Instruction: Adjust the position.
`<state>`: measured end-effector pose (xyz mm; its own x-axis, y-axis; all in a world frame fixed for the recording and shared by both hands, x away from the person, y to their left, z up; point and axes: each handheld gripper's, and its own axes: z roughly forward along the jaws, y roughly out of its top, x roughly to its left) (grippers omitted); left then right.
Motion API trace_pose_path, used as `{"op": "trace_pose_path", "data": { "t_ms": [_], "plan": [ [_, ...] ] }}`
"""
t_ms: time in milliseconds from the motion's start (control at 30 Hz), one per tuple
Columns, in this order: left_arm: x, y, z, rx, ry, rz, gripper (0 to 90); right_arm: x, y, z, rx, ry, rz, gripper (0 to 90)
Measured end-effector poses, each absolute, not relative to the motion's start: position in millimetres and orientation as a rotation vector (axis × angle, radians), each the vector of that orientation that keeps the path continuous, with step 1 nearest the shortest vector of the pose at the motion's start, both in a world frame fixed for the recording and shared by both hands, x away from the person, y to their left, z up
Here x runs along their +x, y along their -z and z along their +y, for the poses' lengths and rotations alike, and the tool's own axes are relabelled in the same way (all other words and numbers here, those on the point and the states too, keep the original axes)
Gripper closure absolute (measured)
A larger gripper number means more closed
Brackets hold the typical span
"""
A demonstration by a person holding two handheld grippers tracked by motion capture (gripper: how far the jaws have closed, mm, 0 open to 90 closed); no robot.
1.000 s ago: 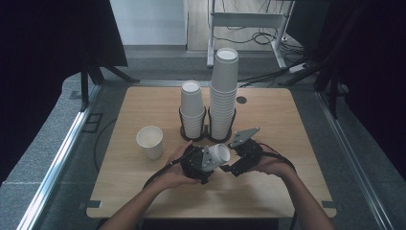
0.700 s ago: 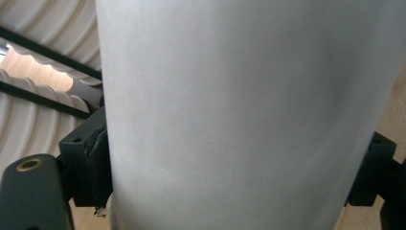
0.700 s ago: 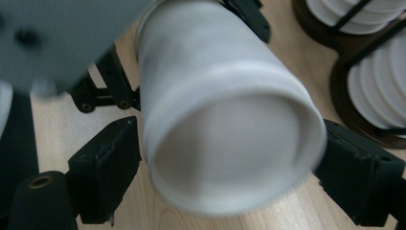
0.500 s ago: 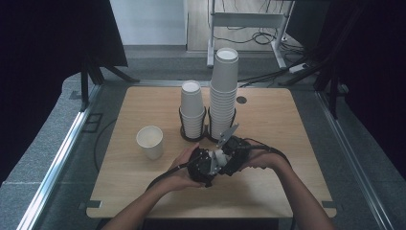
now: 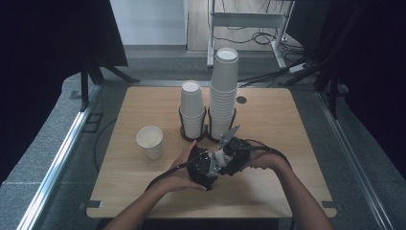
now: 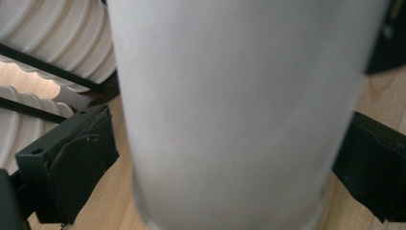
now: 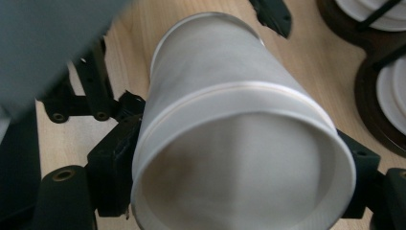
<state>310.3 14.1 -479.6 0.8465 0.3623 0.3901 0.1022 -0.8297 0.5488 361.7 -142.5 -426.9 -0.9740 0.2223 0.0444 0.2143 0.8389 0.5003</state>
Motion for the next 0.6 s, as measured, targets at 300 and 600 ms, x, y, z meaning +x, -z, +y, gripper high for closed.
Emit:
{"op": "trace_pose_path", "data": {
  "t_ms": [300, 600],
  "plan": [
    [309.5, 481.3, 12.0, 2.473, -0.646, 0.341, 2.4, 360.5, 430.1, -154.7, 0.383, -0.913, 2.974, 21.9],
    [305.4, 467.5, 31.3, 2.390, -0.584, 0.380, 0.2, 361.1, 424.4, -175.2, 0.440, -1.043, 2.906, 22.0]
  ]
}}
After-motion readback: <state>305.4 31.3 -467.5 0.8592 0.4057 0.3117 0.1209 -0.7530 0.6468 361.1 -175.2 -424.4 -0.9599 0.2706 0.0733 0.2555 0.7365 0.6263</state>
